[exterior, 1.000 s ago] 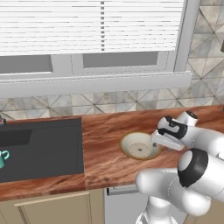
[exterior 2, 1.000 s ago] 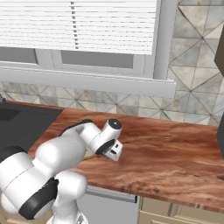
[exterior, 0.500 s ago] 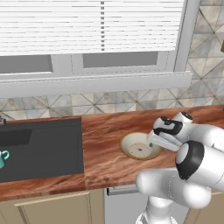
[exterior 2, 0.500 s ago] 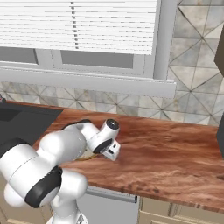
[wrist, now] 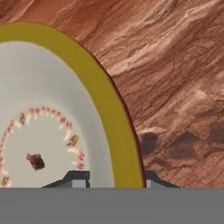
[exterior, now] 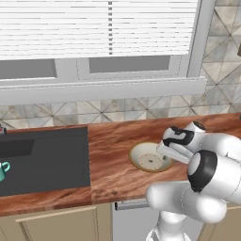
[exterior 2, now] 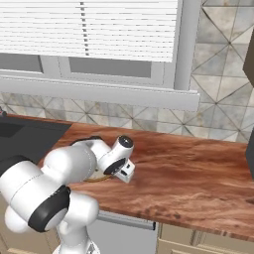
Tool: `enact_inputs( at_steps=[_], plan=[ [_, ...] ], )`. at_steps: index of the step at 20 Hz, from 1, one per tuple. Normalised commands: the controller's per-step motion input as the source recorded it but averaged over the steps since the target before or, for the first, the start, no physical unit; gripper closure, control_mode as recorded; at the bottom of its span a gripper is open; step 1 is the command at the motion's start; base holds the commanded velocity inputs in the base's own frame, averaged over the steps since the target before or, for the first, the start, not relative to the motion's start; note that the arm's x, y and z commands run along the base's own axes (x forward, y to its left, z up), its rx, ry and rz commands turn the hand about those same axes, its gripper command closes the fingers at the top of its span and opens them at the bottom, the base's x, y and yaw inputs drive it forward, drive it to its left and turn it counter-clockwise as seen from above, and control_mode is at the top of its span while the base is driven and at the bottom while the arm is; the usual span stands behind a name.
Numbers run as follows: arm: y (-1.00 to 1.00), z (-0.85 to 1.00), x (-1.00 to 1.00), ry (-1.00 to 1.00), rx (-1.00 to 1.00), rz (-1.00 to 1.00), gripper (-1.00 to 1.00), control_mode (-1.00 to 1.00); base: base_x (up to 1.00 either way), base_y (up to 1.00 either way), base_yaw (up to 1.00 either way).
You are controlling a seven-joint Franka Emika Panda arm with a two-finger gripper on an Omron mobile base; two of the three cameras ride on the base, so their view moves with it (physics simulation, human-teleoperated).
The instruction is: Pick the mug and place it in the sink. Pick the bowl and place it in the open cabinet and then close the cabinet.
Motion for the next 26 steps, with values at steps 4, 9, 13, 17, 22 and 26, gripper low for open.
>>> enact_inputs(
  at_steps=[4, 9, 13, 17, 22, 26],
  plan=[
    [0.0, 0.06, 0.0, 0.0, 0.04, -0.06, 1.0, -1.0, 0.0, 0.0, 0.0],
    [-0.16, 0.93, -0.15, 0.0, 0.04, -0.25, 1.0, -1.0, 0.0, 0.0, 0.0],
    [-0.08, 0.99, -0.15, 0.16, 0.07, -0.29, 1.0, -1.0, 0.0, 0.0, 0.0],
    [-0.02, 0.82, -0.35, 0.14, 0.06, -0.39, 1.0, -1.0, 0.0, 0.0, 0.0],
    [-0.01, 0.52, -0.39, 0.01, 0.0, -0.63, 1.0, -1.0, 0.0, 0.0, 0.0],
    [0.07, 0.51, -0.41, -0.04, 0.01, -0.62, 1.0, -1.0, 0.0, 0.0, 0.0]
  ],
)
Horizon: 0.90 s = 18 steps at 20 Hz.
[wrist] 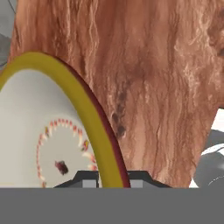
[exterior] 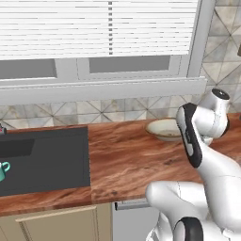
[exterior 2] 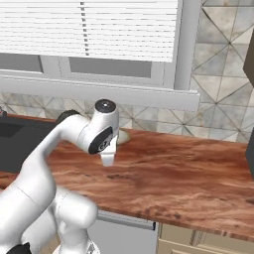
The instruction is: Pick the mug and place it in the sink. Pick the bowl and place it in the open cabinet and then close the cabinet.
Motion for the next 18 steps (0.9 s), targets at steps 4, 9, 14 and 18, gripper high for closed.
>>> enact_inputs(
  at_steps=[4, 9, 14, 18],
  plan=[
    [0.01, 0.6, -0.26, -0.03, 0.0, -0.58, 1.0, -1.0, 0.0, 0.0, 0.0],
    [0.03, 0.71, -0.23, 0.0, 0.07, -0.35, 1.0, -1.0, 0.0, 0.0, 0.0],
    [0.01, 0.61, -0.15, 0.04, 0.09, -0.01, 1.0, -1.0, 0.0, 0.0, 0.0],
    [0.0, 0.54, -0.33, 0.06, 0.0, -0.02, 1.0, -1.0, 0.0, 0.0, 0.0]
  ],
)
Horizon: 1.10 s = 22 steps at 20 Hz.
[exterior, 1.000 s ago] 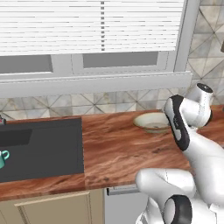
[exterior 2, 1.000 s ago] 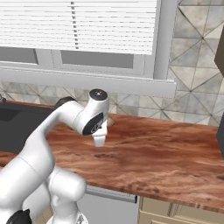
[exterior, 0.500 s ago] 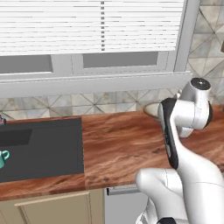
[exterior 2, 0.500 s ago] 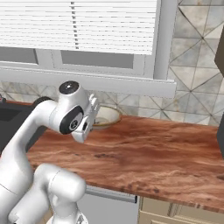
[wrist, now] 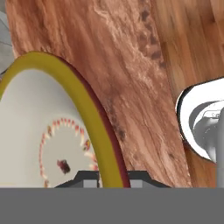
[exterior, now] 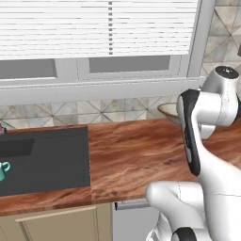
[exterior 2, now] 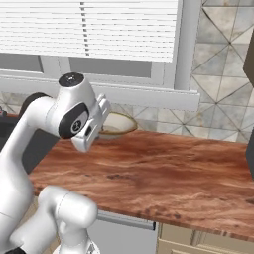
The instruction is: Pick the mug and place it in the sink. Pick the bowl and place it in the open cabinet and then close the cabinet.
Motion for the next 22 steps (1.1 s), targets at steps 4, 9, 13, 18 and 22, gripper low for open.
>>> enact_inputs(
  at_steps=[4, 9, 13, 18, 22],
  plan=[
    [0.0, 0.27, -0.55, 0.0, 0.0, -0.01, 1.0, -1.0, 0.0, 0.0, 0.0],
    [0.0, 0.13, -0.58, -0.01, 0.0, -0.02, 1.0, -1.0, 0.0, 0.0, 0.0],
    [0.03, 0.17, -0.61, -0.13, 0.0, 0.0, 1.0, -1.0, 0.0, 0.0, 0.0],
    [0.11, 0.25, -0.18, -0.12, -0.01, 0.0, 1.0, 1.0, -0.12, 0.04, 0.0],
    [0.0, 0.0, 0.0, 0.0, 0.0, 0.0, 1.0, 1.0, -0.44, 0.05, 0.0]
  ],
)
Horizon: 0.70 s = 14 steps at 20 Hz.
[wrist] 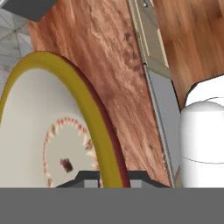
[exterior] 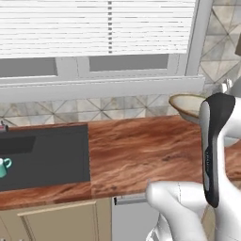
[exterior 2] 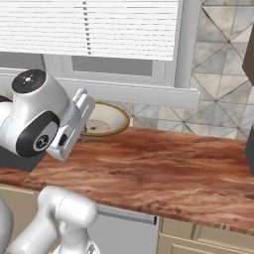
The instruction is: Pick the mug and place it in the sink. Pick the bowl and place it in the open cabinet and then close the cabinet.
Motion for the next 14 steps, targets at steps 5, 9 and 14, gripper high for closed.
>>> enact_inputs(
  at_steps=[5, 9, 14],
  plan=[
    [0.0, 0.0, 0.0, 0.0, 0.0, 0.0, 1.0, 1.0, -0.93, 0.6, 0.0],
    [0.0, 0.0, 0.0, 0.0, 0.0, 0.0, 1.0, 1.0, -1.0, 1.0, 0.06],
    [0.0, 0.0, 0.0, 0.0, 0.0, 0.0, 1.0, 1.0, -1.0, 0.99, 0.07]
  ],
)
